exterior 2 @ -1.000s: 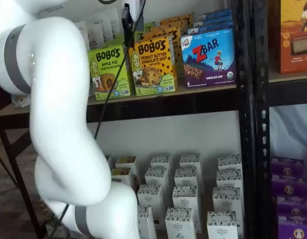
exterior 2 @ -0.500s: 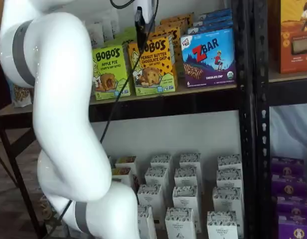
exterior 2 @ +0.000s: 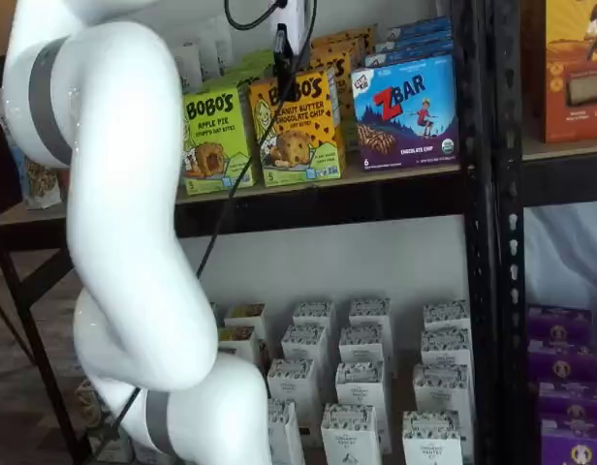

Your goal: Pick up the orange box on the top shelf, the fifth box from the left

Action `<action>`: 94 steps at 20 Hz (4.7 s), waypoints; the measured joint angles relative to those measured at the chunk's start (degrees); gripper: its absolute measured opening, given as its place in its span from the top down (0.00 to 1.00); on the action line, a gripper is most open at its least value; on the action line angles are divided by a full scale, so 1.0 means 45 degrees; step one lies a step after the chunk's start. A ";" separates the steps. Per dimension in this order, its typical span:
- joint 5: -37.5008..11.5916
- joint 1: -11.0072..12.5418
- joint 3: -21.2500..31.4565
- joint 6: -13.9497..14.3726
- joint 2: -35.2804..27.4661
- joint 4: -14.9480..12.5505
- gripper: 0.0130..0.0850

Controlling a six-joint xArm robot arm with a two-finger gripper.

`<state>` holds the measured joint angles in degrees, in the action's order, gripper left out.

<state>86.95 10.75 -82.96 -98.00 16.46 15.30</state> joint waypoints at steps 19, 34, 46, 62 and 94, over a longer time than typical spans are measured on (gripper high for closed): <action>0.0528 -0.0620 -0.0069 0.0412 -0.0289 -0.1039 0.00; 0.0671 -0.0851 0.0039 0.0541 -0.0407 -0.1567 0.00; 0.0437 -0.0784 0.0243 0.0465 -0.0331 -0.1502 0.11; 0.0501 -0.0653 0.0228 0.0364 -0.0323 -0.1320 0.50; 0.0232 -0.0529 0.0365 0.0291 -0.0165 -0.0916 0.78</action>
<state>87.99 8.37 -81.32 -96.69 15.71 11.18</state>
